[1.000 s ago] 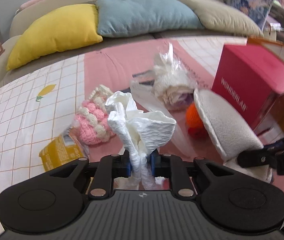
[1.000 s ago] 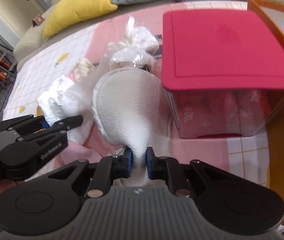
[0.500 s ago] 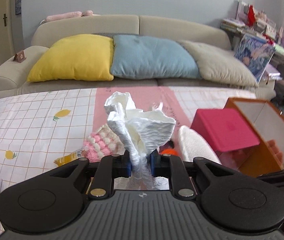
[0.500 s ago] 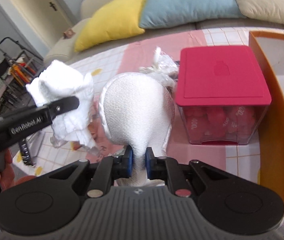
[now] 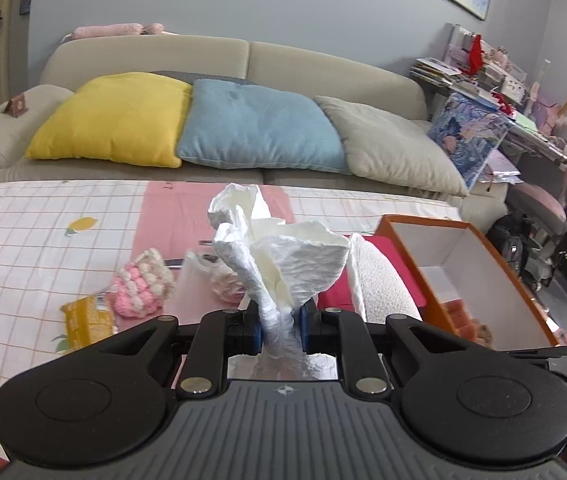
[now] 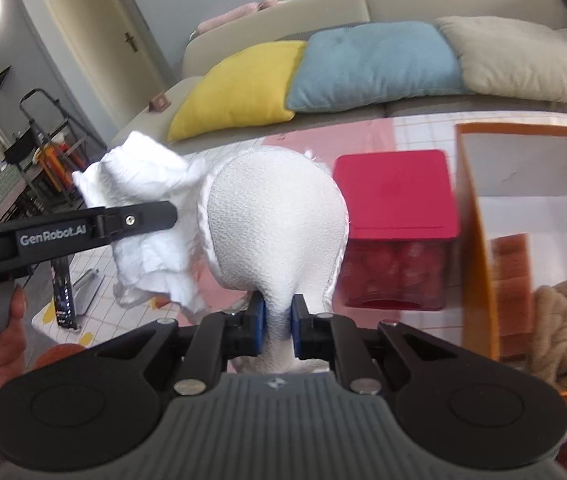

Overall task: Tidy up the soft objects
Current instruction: 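Carry the tissue and slipper into the orange-rimmed box and release both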

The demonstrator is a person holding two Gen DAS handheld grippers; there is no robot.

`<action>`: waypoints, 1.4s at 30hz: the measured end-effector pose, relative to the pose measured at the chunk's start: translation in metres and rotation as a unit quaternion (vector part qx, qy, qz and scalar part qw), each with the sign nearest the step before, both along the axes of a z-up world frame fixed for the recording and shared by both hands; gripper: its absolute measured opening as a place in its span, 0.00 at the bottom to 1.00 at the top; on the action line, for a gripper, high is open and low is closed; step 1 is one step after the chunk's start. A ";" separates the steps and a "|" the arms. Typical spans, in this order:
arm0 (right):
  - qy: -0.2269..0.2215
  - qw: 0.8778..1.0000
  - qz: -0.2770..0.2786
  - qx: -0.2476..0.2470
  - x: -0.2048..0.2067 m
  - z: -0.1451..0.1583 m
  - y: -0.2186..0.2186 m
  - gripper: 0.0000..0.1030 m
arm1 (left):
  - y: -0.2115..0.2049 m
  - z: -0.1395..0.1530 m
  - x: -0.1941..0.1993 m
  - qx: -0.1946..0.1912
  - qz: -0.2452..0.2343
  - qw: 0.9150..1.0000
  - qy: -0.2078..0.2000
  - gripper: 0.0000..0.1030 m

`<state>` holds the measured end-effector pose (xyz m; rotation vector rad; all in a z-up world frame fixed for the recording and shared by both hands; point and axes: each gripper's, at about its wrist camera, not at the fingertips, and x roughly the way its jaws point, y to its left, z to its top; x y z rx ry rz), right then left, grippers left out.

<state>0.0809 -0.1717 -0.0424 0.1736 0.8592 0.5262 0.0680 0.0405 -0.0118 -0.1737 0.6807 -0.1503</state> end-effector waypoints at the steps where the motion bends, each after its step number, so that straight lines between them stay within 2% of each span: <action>1: -0.006 1.000 -0.006 -0.001 -0.001 0.002 -0.005 0.11 | -0.004 0.003 0.000 -0.004 -0.007 1.000 -0.002 0.18; 5: -0.031 0.999 -0.037 -0.003 -0.005 0.013 -0.033 0.11 | -0.026 0.017 0.002 -0.017 -0.038 0.999 -0.013 0.18; 10: -0.054 0.995 -0.087 -0.010 -0.007 0.021 -0.071 0.11 | -0.057 0.031 0.015 -0.050 -0.091 0.994 -0.015 0.18; 17: -0.064 0.984 -0.161 -0.036 0.000 0.019 -0.126 0.11 | -0.113 0.036 0.047 -0.095 -0.164 0.982 0.011 0.18; 24: -0.055 0.976 -0.194 -0.082 0.015 0.005 -0.174 0.11 | -0.178 0.026 0.086 -0.105 -0.221 0.969 0.042 0.18; 31: -0.002 0.976 -0.181 -0.120 0.037 -0.024 -0.199 0.13 | -0.232 -0.008 0.121 -0.081 -0.257 0.958 0.101 0.19; 35: 0.022 0.976 -0.168 -0.140 0.047 -0.041 -0.200 0.13 | -0.243 -0.027 0.134 -0.064 -0.251 0.957 0.129 0.19; 42: 0.046 0.969 -0.159 -0.181 0.063 -0.062 -0.199 0.15 | -0.256 -0.058 0.149 -0.004 -0.246 0.957 0.154 0.19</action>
